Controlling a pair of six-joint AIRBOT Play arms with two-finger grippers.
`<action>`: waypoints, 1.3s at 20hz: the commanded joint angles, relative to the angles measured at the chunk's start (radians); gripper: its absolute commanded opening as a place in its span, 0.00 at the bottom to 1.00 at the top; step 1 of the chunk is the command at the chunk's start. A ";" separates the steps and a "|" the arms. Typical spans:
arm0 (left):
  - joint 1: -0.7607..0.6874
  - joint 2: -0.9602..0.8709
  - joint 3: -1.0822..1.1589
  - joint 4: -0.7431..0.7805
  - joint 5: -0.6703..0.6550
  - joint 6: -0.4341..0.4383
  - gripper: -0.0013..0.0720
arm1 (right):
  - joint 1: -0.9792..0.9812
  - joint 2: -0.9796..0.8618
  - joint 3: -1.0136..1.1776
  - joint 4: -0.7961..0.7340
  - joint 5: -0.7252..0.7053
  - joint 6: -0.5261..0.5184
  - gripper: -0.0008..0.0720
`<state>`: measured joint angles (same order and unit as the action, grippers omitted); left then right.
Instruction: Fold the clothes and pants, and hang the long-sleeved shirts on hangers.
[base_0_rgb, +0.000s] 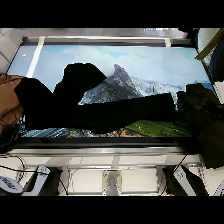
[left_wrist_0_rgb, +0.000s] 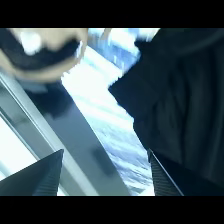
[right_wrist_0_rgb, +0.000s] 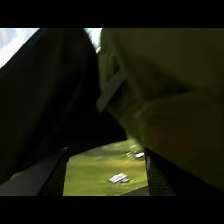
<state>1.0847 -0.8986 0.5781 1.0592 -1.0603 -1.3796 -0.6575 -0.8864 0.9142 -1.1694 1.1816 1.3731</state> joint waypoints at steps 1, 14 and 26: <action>0.027 -0.105 -0.056 -0.216 0.012 0.074 0.82 | -0.018 0.034 -0.027 0.103 0.049 -0.080 0.72; 0.011 -0.365 -0.056 -0.457 0.179 0.243 0.70 | -0.018 0.035 -0.027 0.180 0.110 -0.064 0.72; -0.117 -0.355 -0.016 -0.533 0.339 0.289 0.04 | -0.022 0.109 -0.053 0.012 0.119 -0.057 0.72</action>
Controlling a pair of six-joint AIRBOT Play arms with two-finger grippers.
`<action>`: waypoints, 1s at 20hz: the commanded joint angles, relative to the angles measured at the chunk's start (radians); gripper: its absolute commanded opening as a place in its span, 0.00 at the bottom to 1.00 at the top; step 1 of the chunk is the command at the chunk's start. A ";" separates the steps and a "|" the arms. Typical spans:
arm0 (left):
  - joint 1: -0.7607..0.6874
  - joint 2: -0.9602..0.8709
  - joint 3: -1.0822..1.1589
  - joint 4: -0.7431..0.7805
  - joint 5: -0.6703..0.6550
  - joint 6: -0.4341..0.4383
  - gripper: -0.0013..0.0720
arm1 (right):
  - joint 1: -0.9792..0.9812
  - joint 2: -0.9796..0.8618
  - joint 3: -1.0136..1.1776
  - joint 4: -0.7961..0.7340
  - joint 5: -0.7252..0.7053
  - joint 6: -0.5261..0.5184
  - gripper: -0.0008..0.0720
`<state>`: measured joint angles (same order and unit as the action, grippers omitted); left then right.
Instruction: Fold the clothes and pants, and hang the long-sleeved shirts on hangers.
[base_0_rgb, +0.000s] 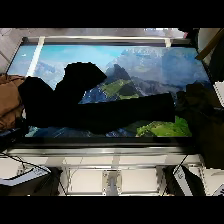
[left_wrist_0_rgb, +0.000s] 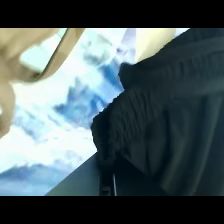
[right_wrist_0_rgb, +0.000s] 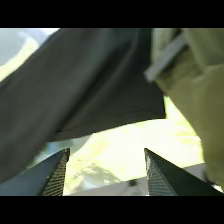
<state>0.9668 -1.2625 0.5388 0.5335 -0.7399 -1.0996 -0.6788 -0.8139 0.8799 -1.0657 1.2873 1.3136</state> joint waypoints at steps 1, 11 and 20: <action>0.007 0.016 0.039 -0.007 0.018 0.009 0.04 | -0.001 0.043 -0.053 -0.088 0.015 0.014 0.72; 0.006 0.027 0.137 0.019 -0.009 0.009 0.04 | 0.000 -0.138 -0.505 0.282 -0.333 0.027 0.73; 0.006 0.027 0.137 0.019 -0.031 0.009 0.04 | 0.000 -0.332 -0.502 0.512 -0.391 -0.150 0.72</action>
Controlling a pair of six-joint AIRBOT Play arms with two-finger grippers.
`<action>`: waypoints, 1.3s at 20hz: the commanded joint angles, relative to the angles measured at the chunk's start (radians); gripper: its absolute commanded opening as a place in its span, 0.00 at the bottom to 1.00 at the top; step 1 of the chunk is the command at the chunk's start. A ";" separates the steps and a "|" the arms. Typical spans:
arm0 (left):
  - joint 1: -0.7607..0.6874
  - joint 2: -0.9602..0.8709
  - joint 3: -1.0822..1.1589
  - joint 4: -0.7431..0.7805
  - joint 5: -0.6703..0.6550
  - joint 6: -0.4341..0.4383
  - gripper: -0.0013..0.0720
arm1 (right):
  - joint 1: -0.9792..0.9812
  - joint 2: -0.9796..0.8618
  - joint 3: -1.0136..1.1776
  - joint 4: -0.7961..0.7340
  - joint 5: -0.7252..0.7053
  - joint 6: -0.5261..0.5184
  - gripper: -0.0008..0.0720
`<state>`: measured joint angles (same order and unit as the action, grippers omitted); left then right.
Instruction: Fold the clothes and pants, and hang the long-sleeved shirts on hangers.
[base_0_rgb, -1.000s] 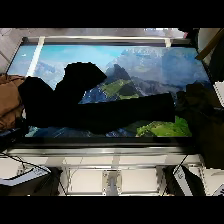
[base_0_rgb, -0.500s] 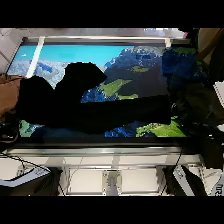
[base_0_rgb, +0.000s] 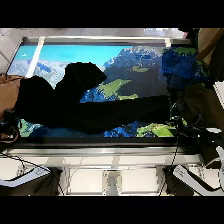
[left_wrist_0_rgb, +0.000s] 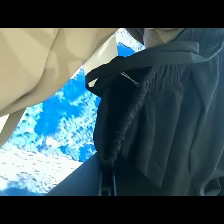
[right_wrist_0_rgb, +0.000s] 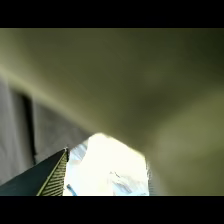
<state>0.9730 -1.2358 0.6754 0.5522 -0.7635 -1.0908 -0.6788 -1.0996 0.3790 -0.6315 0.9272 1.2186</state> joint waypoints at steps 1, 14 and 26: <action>0.000 0.001 0.001 0.001 -0.007 0.000 0.04 | 0.000 -0.059 -0.001 0.077 -0.039 -0.055 0.72; 0.000 0.001 0.001 0.001 -0.011 0.026 0.04 | 0.126 -0.111 -0.001 0.130 -0.255 0.000 0.49; 0.021 0.034 0.118 0.222 -0.166 0.021 0.04 | 0.084 0.020 0.123 -0.047 -0.103 0.060 0.02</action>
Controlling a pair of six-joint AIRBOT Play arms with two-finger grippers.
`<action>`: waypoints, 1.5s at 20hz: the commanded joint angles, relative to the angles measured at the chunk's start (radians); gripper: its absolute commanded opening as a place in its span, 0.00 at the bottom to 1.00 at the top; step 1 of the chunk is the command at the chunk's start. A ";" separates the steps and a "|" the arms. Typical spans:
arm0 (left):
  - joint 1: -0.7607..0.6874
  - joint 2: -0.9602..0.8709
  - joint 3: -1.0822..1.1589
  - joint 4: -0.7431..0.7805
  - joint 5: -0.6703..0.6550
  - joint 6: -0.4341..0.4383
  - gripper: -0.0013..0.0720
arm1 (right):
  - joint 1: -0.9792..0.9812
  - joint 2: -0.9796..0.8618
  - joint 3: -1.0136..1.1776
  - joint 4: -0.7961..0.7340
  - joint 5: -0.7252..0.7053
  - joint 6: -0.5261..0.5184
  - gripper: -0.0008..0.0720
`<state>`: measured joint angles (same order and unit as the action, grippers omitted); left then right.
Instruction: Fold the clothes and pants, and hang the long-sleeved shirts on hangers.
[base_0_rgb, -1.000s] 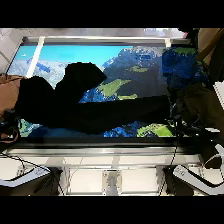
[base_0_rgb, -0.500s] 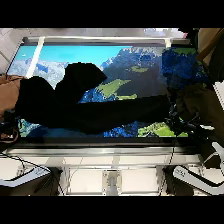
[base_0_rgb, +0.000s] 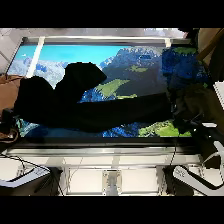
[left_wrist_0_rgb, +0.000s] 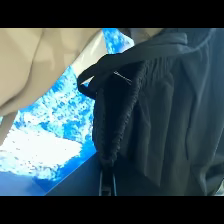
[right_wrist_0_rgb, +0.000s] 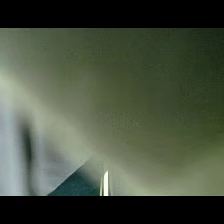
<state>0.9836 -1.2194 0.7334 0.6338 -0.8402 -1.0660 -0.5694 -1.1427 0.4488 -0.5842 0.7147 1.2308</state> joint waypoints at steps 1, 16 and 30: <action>0.013 0.027 0.088 0.204 -0.125 -0.012 0.04 | -0.062 0.098 0.075 -0.135 0.159 0.062 0.02; 0.016 0.046 0.075 0.690 -0.226 -0.166 0.04 | -0.322 0.292 0.122 -0.558 0.519 0.059 0.02; -0.173 -0.068 0.554 0.276 -0.169 -0.191 0.80 | -0.084 0.219 0.568 -0.193 0.444 0.101 0.57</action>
<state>0.9035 -1.1942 1.1362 0.9237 -1.0187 -1.2175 -0.7822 -0.8787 0.9375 -0.8791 1.2736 1.2984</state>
